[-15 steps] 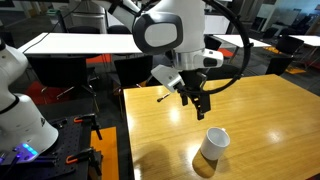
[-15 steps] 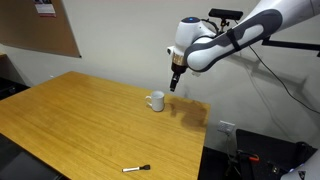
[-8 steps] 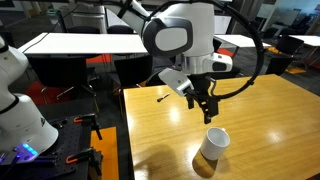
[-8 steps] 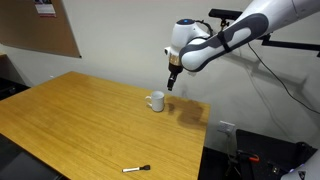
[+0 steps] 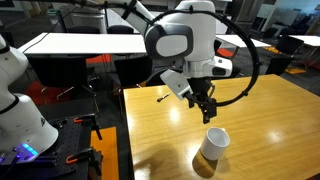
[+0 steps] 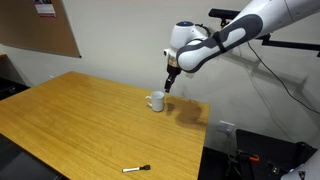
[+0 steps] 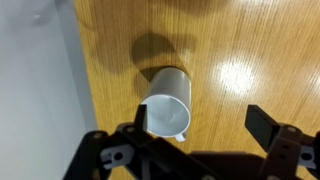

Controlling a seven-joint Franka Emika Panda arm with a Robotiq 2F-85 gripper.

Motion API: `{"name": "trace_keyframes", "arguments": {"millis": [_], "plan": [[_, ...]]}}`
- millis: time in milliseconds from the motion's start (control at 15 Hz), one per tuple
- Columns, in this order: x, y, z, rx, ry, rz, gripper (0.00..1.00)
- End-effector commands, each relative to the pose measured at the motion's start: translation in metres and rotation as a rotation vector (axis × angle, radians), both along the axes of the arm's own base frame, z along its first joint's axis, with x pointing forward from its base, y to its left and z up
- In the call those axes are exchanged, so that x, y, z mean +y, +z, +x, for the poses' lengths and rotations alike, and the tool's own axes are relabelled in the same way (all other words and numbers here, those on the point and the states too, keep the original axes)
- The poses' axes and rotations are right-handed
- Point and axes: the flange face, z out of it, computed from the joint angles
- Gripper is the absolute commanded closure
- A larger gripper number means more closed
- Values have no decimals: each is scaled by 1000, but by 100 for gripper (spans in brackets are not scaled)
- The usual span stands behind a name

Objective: Move the mug forward then put the marker inside the mug

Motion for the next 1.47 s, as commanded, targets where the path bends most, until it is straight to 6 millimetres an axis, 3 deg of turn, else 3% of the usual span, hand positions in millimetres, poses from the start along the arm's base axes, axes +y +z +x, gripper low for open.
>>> {"name": "trace_keyframes", "arguments": {"millis": [0,467,1400], "plan": [[-7,-9,17,-32,23,41,0],[-18,-29,42,-10,27,56,0],[-20,-71,75,19,97,73,0]]}}
